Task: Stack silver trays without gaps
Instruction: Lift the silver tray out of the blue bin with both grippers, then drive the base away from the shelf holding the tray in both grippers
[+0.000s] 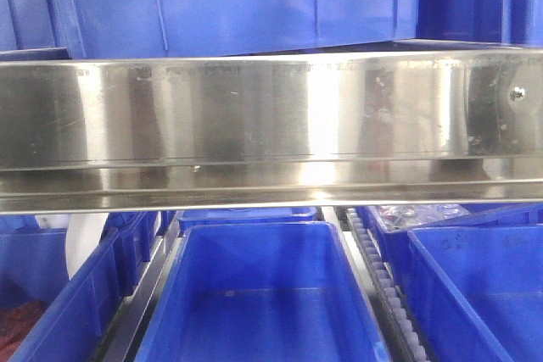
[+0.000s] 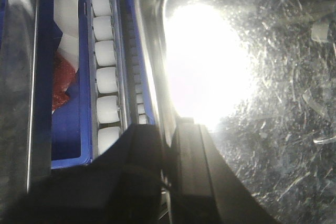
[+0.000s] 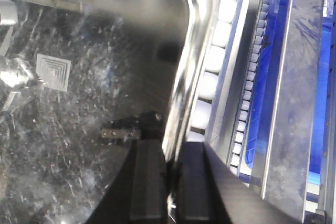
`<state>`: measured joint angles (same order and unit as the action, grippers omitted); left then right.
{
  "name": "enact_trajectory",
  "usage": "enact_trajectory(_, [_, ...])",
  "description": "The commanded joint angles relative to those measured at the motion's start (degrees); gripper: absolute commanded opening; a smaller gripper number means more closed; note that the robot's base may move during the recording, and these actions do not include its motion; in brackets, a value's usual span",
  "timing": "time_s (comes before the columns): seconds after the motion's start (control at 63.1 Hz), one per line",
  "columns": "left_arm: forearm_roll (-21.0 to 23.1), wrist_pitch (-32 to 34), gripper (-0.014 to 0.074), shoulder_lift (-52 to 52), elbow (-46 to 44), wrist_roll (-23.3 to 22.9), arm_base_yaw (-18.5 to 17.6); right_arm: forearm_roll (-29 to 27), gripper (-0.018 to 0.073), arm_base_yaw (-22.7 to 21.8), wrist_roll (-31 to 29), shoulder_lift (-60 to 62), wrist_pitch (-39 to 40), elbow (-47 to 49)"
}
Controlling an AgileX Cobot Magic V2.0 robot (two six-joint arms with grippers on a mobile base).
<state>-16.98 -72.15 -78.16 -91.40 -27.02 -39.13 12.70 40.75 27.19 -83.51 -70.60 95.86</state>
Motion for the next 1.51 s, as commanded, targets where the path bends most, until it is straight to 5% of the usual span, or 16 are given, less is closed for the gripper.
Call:
enact_trajectory(0.0, [-1.2,-1.2,-0.0042,1.9,-1.3,1.5,-0.8,2.9,0.0061,0.3,-1.5,2.4,3.8,1.5])
enact_trajectory(1.49, [-1.1,-1.1,-0.0043,1.9,-1.4,1.5,-0.8,2.9,0.0061,0.3,-1.5,2.4,3.8,1.5])
